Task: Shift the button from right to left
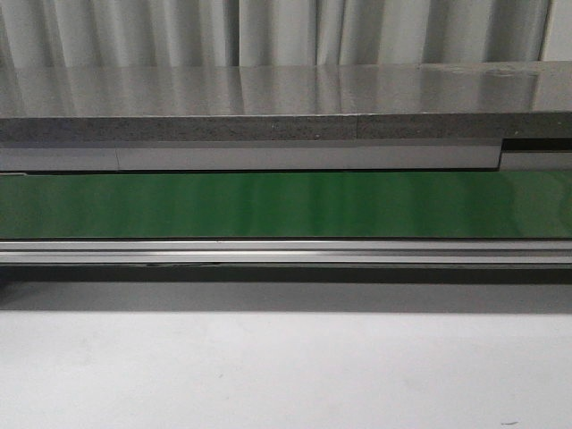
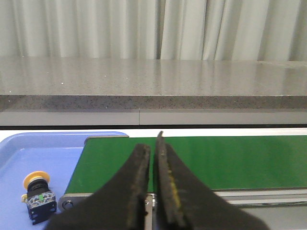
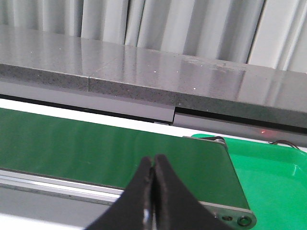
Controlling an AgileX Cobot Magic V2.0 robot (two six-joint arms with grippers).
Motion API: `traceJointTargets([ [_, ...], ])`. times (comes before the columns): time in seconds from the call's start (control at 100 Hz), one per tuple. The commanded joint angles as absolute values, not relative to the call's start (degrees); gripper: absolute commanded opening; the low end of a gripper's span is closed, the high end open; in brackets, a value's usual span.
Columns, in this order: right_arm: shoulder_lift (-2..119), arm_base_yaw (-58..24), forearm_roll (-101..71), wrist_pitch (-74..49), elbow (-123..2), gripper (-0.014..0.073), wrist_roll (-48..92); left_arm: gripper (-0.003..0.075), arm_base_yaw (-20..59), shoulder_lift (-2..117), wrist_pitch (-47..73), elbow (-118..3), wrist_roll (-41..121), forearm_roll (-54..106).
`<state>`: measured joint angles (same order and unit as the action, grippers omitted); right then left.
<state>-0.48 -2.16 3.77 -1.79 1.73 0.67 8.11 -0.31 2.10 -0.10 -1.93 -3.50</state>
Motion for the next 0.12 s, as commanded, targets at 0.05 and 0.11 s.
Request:
traceJointTargets([
  [0.05,-1.5,-2.1,4.2,3.2,1.7,-0.0059,0.6,0.0005,8.5,-2.3,-2.1,2.1,-2.5,-3.4],
  [0.11,-1.5,-2.1,4.2,3.2,1.7,-0.0059,0.6,0.0005,8.5,-2.3,-2.1,2.1,-2.5,-3.4],
])
